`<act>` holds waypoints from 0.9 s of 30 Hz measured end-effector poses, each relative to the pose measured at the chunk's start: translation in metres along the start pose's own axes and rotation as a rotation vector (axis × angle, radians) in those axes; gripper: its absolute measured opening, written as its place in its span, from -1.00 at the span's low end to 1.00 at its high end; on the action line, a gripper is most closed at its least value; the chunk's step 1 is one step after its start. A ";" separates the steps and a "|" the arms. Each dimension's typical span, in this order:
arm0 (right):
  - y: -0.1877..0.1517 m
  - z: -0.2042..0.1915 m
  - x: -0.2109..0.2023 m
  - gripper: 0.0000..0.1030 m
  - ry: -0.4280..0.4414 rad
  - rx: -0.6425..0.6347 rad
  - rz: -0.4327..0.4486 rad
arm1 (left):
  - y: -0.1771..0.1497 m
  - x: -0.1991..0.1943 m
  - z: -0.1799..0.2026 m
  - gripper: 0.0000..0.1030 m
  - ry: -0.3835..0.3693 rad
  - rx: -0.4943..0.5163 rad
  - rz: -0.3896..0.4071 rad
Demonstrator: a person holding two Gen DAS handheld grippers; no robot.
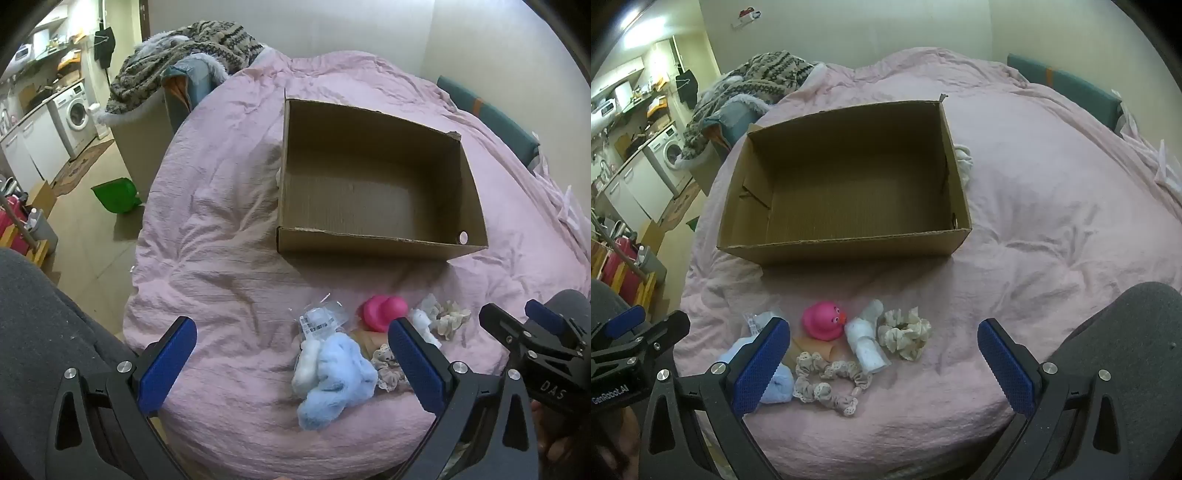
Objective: Organize soft objects
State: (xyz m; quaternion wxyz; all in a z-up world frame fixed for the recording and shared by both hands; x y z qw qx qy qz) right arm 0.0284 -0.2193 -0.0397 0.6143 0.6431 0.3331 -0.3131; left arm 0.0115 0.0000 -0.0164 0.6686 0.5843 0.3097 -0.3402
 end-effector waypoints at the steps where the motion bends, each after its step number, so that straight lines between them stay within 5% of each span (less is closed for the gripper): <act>1: 0.000 0.000 0.000 1.00 -0.003 -0.001 -0.002 | 0.000 0.000 0.000 1.00 0.001 -0.001 0.001; 27: 0.000 0.000 0.000 1.00 -0.010 -0.005 0.005 | 0.000 0.002 -0.003 1.00 0.000 -0.016 -0.006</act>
Point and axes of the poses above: each gripper's, at about its wrist camera, not at the fingertips, and x roughly the way its jaws point, z to its right, y to its top, the point moved 2 cm from there along x, roughly the way its jaws point, and after that the axes turned 6 degrees about -y, right-handed, at the moved point
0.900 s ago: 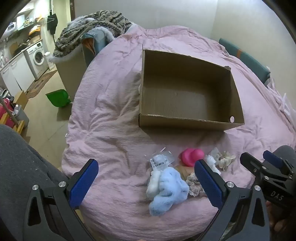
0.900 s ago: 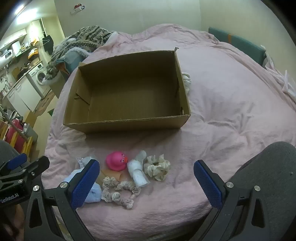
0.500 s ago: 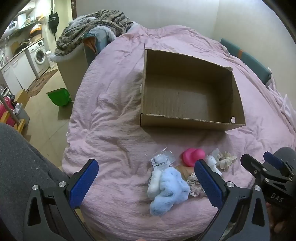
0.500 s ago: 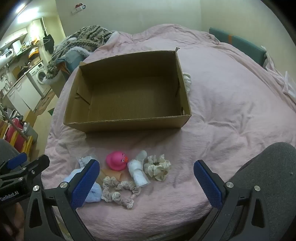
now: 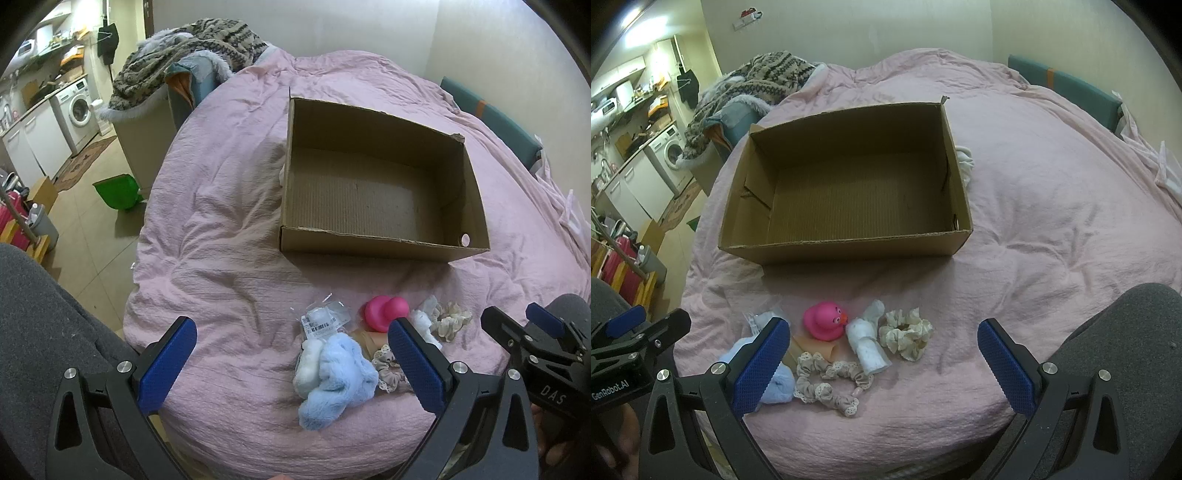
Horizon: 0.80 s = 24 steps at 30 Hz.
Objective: Organize soft objects
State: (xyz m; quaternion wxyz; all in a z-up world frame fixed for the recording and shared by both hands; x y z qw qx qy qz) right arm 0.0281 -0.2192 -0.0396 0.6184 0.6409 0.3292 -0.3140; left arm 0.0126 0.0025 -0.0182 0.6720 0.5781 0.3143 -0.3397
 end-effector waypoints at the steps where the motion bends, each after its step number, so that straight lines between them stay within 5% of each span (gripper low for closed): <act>1: 0.000 0.000 0.000 1.00 0.000 0.000 -0.001 | 0.000 0.000 0.000 1.00 -0.001 -0.001 0.000; 24: 0.000 0.000 0.000 1.00 0.002 0.000 -0.003 | 0.000 0.003 0.001 1.00 0.000 -0.011 -0.007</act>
Point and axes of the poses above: each gripper's, at about its wrist camera, not at the fingertips, and x roughly the way its jaws point, z to its right, y to its top, the point moved 2 cm from there along x, roughly the way its jaws point, and after that the axes turned 6 degrees about -y, right-handed, at the moved point
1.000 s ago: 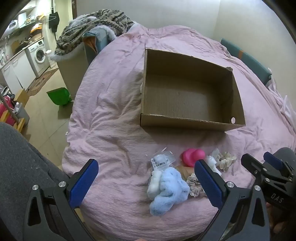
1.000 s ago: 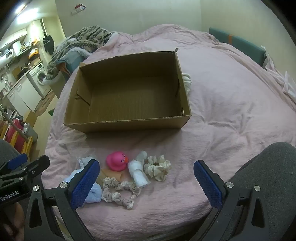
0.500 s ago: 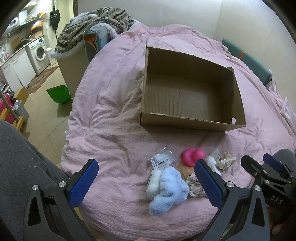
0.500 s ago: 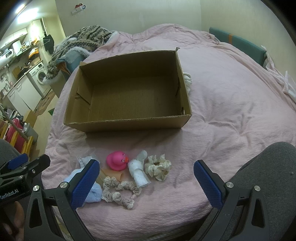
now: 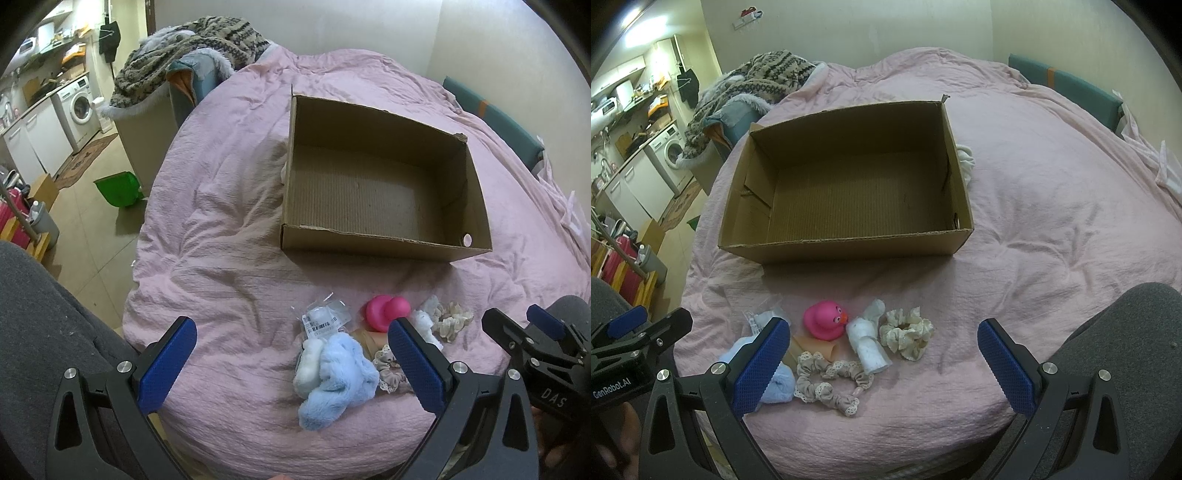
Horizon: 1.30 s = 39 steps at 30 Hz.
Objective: Organize soft objects
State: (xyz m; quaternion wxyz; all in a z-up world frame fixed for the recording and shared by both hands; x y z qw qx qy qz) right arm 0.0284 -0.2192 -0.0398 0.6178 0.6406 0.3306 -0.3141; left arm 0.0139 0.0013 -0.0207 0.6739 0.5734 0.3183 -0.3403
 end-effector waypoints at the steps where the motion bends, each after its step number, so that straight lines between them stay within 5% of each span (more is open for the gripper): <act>1: 0.000 0.000 0.000 1.00 0.000 0.000 0.000 | 0.000 0.000 0.000 1.00 0.000 0.000 -0.001; 39: -0.002 0.000 0.002 1.00 -0.006 0.002 -0.005 | 0.001 0.001 -0.003 1.00 0.000 -0.004 -0.007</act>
Point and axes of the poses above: each gripper's, at about its wrist camera, not at the fingertips, and x roughly the way its jaws point, z to its right, y to its top, the point moved 2 cm from there along x, roughly the way its jaws point, and after that the axes turned 6 degrees about -y, right-handed, at the moved point
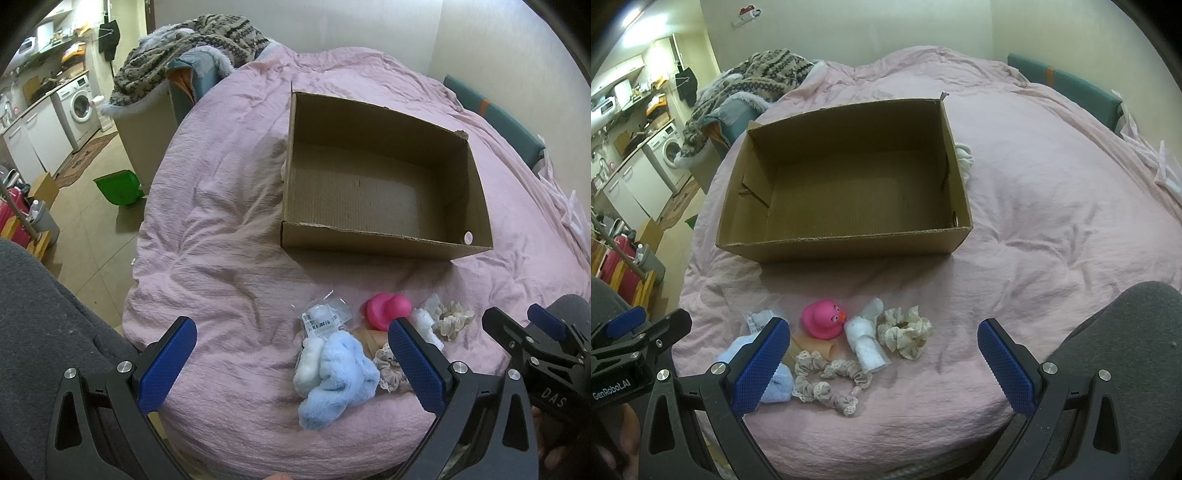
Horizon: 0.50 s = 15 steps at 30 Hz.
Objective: Organize soft objects
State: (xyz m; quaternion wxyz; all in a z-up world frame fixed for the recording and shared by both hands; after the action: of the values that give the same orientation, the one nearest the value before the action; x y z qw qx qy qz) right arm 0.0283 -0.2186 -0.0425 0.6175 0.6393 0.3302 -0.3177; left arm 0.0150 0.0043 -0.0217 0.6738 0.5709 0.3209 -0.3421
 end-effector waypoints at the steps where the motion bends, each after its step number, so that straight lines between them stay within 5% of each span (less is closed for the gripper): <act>1: 0.000 0.000 0.000 1.00 0.000 0.000 -0.001 | 0.000 0.000 0.000 1.00 0.000 0.000 -0.001; 11: 0.022 0.033 0.012 1.00 0.066 0.143 -0.085 | 0.001 0.002 -0.005 1.00 -0.010 -0.024 -0.016; 15: 0.033 0.054 0.050 1.00 0.097 0.215 -0.281 | 0.002 0.003 -0.008 1.00 -0.010 -0.044 -0.023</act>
State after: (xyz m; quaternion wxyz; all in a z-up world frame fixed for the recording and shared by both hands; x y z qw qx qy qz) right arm 0.0841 -0.2720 -0.0657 0.4784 0.6639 0.4098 -0.4031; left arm 0.0184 0.0123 -0.0240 0.6837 0.5507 0.3315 -0.3455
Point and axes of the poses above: each gripper's, at about its wrist camera, not at the fingertips, and x roughly the way its jaws point, z to its right, y to its top, the point moved 2 cm from there along x, roughly the way its jaws point, and after that the axes turned 6 degrees about -y, right-handed, at the moved point
